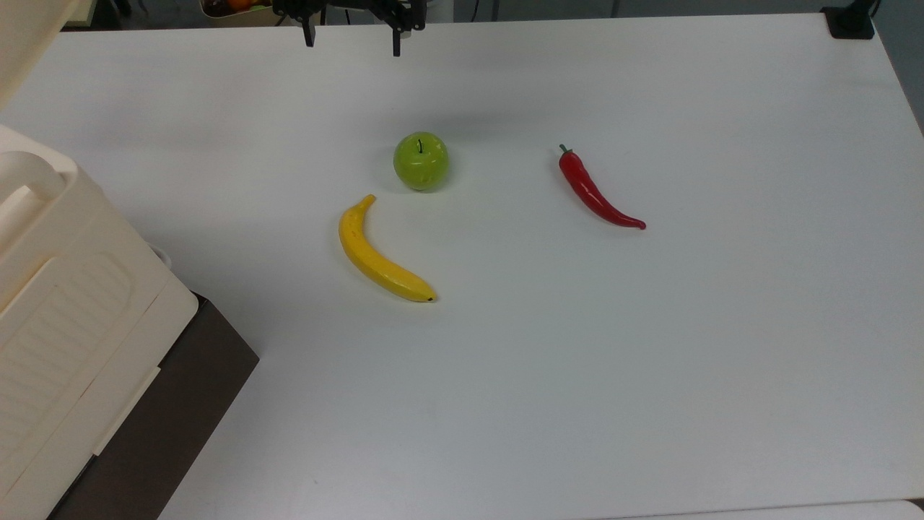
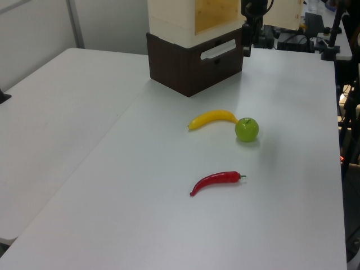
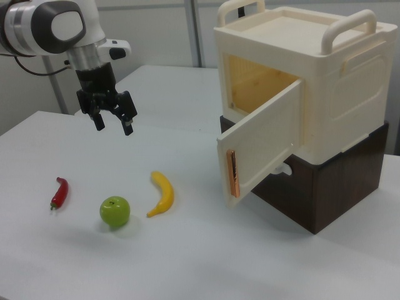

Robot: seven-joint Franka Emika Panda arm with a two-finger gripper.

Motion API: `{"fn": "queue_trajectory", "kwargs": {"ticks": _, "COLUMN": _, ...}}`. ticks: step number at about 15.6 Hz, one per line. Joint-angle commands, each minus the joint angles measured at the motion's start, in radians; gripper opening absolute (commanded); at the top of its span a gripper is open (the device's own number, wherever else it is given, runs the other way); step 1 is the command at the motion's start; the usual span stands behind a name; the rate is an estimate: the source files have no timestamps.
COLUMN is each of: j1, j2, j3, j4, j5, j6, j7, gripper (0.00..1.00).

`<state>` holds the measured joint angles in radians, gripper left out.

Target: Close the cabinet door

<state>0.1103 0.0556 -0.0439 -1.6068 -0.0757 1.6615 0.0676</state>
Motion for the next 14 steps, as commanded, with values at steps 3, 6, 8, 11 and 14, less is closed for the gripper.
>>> {"fn": "queue_trajectory", "kwargs": {"ticks": 3, "j1": 0.017, "j2": -0.030, "j3": -0.019, "j4": -0.030, "j5": 0.010, "j6": 0.001, "j7": -0.011, "gripper": 0.56}}
{"fn": "queue_trajectory", "kwargs": {"ticks": 6, "j1": 0.016, "j2": -0.031, "j3": -0.019, "j4": -0.030, "j5": 0.011, "j6": 0.000, "j7": -0.011, "gripper": 0.08}}
{"fn": "queue_trajectory", "kwargs": {"ticks": 8, "j1": 0.016, "j2": -0.031, "j3": -0.019, "j4": -0.030, "j5": 0.011, "j6": -0.003, "j7": -0.011, "gripper": 0.00}}
{"fn": "queue_trajectory", "kwargs": {"ticks": 11, "j1": 0.014, "j2": -0.031, "j3": -0.019, "j4": -0.030, "j5": 0.011, "j6": -0.002, "j7": -0.011, "gripper": 0.00}}
{"fn": "queue_trajectory", "kwargs": {"ticks": 14, "j1": 0.002, "j2": -0.028, "j3": -0.019, "j4": -0.010, "j5": -0.001, "j6": 0.000, "j7": -0.011, "gripper": 0.00}}
